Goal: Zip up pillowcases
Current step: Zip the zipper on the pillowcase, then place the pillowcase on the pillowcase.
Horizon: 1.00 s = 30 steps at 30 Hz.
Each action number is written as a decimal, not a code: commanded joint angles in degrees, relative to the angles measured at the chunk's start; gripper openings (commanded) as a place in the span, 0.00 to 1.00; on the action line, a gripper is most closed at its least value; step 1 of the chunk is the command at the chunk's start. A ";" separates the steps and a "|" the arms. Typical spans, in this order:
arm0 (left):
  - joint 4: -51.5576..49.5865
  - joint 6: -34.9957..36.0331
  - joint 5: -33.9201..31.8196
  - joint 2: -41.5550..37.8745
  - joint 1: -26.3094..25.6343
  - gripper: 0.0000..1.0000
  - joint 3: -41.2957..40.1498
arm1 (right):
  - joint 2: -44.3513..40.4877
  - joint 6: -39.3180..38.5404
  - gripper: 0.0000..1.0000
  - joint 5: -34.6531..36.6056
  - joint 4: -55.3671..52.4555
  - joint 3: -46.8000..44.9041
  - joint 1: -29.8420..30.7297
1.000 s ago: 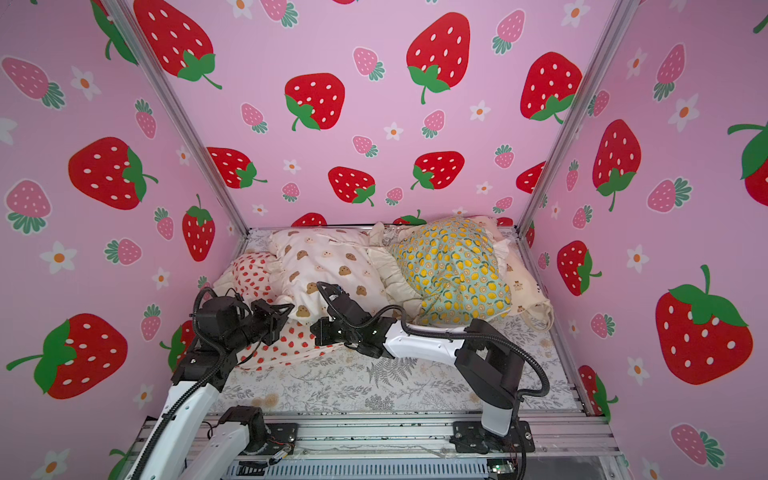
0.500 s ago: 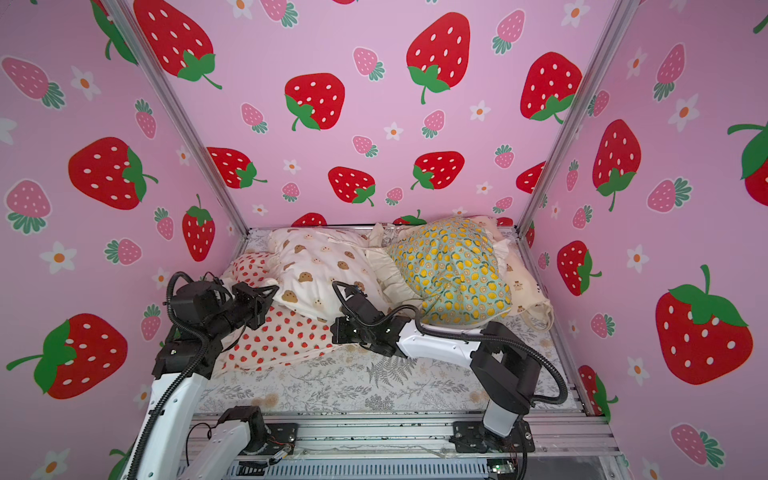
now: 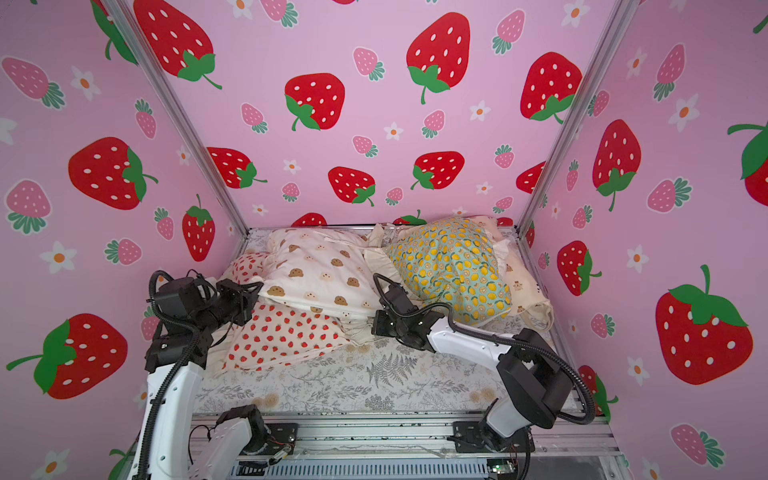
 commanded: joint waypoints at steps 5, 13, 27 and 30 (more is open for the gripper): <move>1.37 1.81 1.12 -0.75 3.61 0.00 3.50 | -0.58 -3.26 0.00 0.46 -6.32 -0.86 -7.65; 0.70 4.16 -0.16 -1.08 2.27 0.00 1.17 | -0.07 -8.62 0.00 1.55 -12.31 4.09 -11.37; 3.07 8.26 -16.12 4.05 -23.69 0.00 -13.01 | -1.24 -14.02 0.03 3.67 -17.04 9.19 -10.58; 1.00 11.92 -19.04 1.79 -23.70 0.30 -12.77 | -2.32 -15.87 0.14 4.57 -18.34 10.93 -7.23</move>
